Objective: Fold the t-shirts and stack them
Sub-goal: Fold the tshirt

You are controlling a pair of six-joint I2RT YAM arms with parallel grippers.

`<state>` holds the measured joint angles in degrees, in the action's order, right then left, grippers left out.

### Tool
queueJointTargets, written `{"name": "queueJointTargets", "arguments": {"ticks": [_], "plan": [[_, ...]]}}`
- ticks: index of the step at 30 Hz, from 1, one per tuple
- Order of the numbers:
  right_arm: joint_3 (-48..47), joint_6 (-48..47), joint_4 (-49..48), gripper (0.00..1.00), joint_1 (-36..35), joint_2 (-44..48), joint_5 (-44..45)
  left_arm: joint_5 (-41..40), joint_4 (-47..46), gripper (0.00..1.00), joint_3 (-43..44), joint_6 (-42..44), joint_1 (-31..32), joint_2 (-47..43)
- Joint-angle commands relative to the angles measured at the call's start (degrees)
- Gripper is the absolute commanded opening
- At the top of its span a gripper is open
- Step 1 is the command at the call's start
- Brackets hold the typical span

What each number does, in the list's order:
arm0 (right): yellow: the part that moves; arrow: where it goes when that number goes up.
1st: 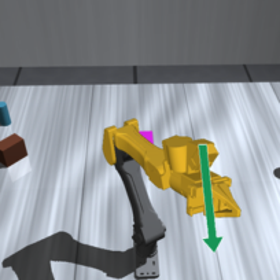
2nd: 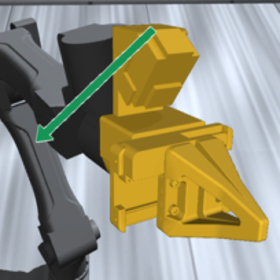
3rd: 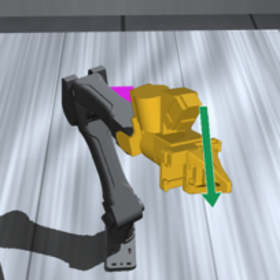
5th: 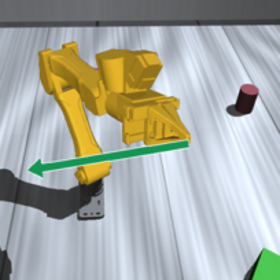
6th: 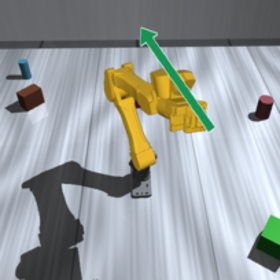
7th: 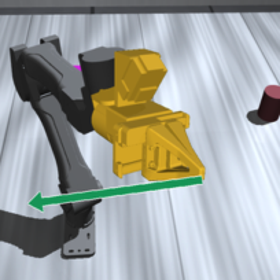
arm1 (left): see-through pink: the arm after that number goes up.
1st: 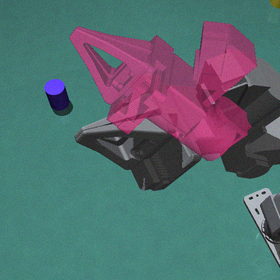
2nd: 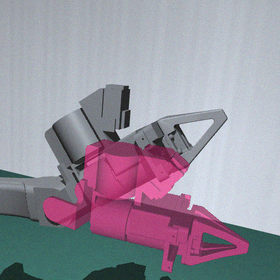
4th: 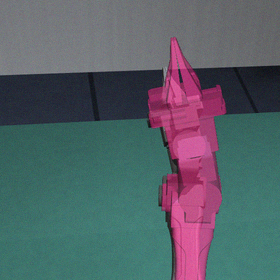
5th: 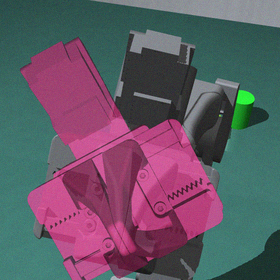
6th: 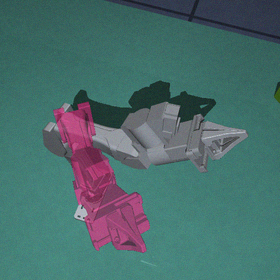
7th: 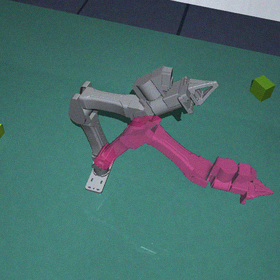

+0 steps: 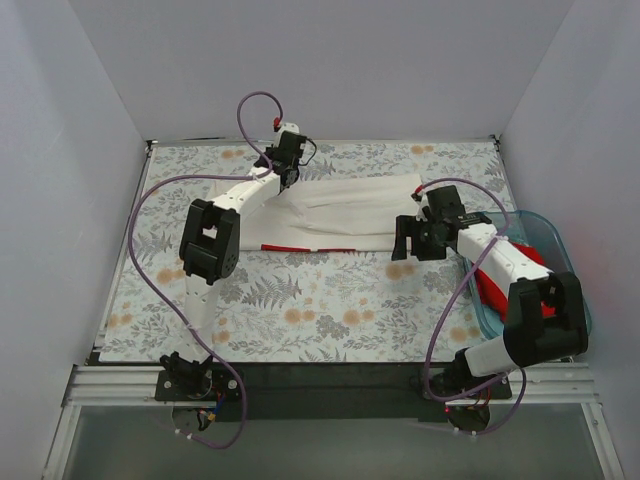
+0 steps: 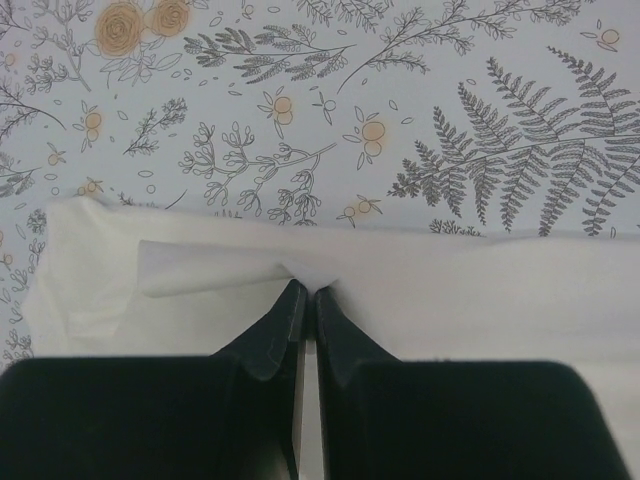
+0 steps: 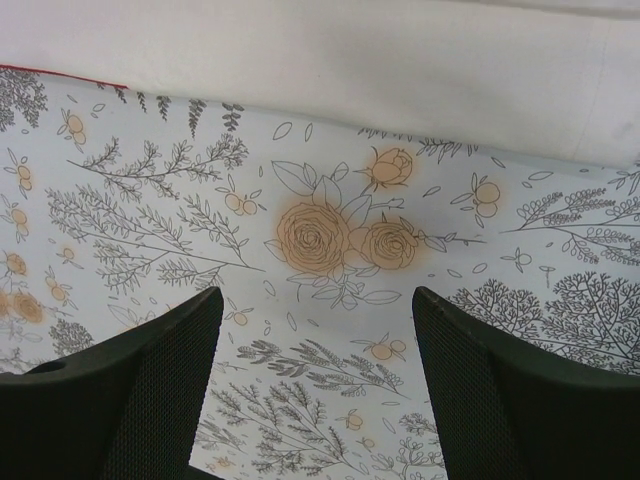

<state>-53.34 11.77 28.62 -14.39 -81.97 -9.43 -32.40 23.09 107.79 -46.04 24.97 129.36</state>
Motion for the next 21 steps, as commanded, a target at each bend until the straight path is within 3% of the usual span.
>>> {"name": "queueJointTargets", "arguments": {"ticks": [1, 2, 7, 10, 16, 21], "plan": [[-3.87, -0.78, -2.17, 0.82, -0.28, -1.25, -0.68, -1.69, -3.49, 0.00, 1.81, 1.48, -0.27, -0.43], [-4.14, -0.78, -2.25, 0.82, -0.28, -1.43, -0.42, -2.22, -3.41, 0.02, 1.64, 0.96, -0.27, -0.25], [-6.42, 0.00, -2.69, 0.82, -0.20, -2.84, 0.90, -2.05, -1.75, 0.45, 0.32, -2.81, -0.36, -2.26], [-6.86, 0.88, -3.57, 0.82, 0.15, -3.36, 3.80, -1.96, 1.76, 0.62, -0.64, -6.95, -0.80, -6.39], [-5.28, 4.84, -8.30, 0.77, 3.92, -4.60, 2.49, 3.38, 12.22, 0.67, -10.21, -21.85, -6.33, -20.09], [-3.88, 7.12, -12.09, 0.68, 6.21, -6.00, 1.43, 12.00, 10.84, 0.67, -34.01, -29.71, -16.87, -33.36]]}}
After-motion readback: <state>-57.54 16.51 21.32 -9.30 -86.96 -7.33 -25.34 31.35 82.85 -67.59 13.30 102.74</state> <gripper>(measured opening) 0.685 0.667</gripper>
